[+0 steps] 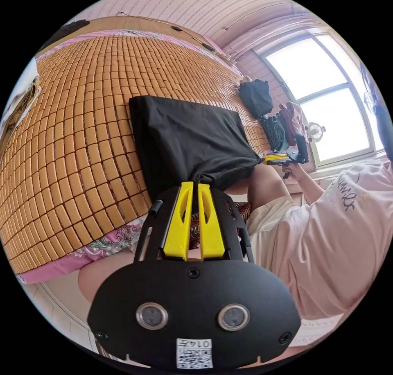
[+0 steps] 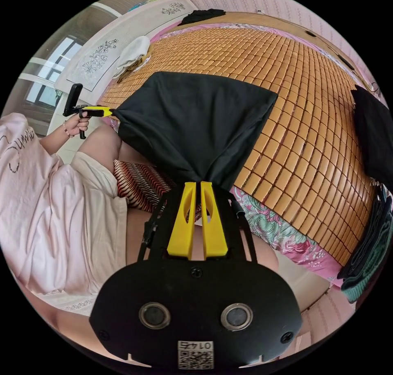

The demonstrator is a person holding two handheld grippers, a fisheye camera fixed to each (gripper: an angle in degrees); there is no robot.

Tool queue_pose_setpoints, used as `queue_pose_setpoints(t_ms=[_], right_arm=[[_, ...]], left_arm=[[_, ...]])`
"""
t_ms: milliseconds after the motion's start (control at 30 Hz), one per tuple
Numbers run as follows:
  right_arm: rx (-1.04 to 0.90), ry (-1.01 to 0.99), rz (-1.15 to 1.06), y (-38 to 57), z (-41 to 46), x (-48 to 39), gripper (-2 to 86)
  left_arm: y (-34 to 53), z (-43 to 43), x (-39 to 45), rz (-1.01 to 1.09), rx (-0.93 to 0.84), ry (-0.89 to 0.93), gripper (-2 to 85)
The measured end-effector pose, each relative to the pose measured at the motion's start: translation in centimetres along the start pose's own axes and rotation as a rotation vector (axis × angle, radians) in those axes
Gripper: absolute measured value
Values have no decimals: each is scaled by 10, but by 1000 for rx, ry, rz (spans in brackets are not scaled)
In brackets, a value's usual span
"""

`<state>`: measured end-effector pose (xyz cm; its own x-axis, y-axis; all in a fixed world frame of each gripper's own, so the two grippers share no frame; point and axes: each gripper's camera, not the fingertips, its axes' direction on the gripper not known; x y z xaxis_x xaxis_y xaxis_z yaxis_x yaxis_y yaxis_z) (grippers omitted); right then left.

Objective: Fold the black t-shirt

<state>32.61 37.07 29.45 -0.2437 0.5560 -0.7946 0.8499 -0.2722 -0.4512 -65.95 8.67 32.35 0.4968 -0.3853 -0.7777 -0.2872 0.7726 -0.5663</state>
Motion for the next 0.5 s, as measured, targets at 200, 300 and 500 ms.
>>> queue_pose_setpoints(t_ms=[200,300,500], right_arm=[[-88,81,70,15,10,-6,93],[-23,84,89,17,-4,-1,117],[389,127,235,-13,-22,33,135]], left_arm=[[20,7,-5,-59,-53,-45,57],[21,-11,-4,-68,-16,-100,67],[-29,-22,-20,-75,161,-169,68]])
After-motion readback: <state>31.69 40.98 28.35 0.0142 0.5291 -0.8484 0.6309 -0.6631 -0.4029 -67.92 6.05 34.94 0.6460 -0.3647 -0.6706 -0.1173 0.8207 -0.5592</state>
